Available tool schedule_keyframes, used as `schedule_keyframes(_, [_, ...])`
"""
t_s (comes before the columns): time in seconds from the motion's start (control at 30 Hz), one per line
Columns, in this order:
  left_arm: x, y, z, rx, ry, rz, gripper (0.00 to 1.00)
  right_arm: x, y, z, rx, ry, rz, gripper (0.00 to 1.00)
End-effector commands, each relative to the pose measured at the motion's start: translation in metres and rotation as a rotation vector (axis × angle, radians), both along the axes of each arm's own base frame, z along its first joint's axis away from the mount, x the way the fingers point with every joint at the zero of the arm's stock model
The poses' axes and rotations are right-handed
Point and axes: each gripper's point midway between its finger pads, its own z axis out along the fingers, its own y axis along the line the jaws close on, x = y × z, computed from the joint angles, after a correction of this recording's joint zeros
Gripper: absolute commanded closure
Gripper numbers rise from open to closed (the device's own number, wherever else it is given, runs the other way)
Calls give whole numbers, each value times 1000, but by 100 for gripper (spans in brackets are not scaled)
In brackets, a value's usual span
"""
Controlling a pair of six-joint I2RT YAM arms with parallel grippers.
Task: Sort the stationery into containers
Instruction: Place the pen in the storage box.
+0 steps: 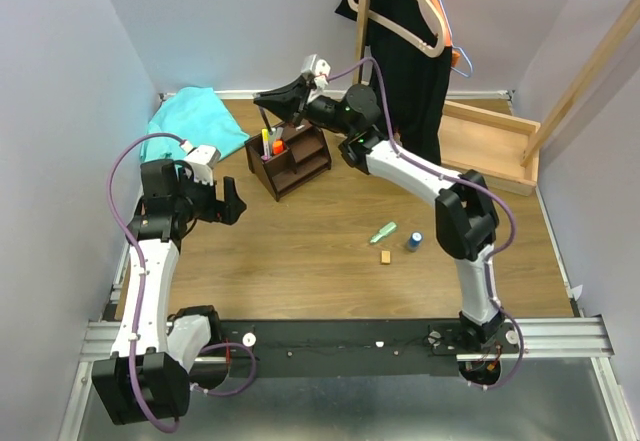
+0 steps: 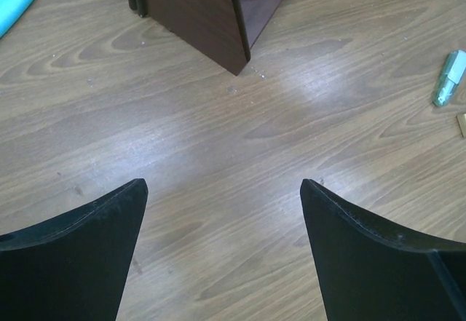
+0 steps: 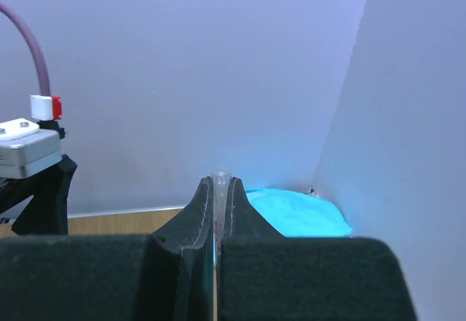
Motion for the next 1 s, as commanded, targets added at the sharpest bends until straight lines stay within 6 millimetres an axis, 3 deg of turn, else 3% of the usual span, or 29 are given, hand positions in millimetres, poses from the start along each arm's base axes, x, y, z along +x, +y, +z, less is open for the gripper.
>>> schedule_keyframes(0.0, [-4,8,-7,21,14,28,5,15,15,3,95,41,0,99])
schedule_keyframes(0.07, [-3,8,-9,19,20,29,5,17,18,4,102,37,6,99])
schedule_keyframes(0.33, [-1,11,-12,19,27,38,5,23,36,-26,62,65,25,99])
schedule_keyframes(0.67, [-2,13,-12,24,31,42,5,27,39,-71,-3,90,17,99])
schedule_keyframes(0.97, [-2,14,-13,22,37,45,5,32,43,-94,-35,88,5,99])
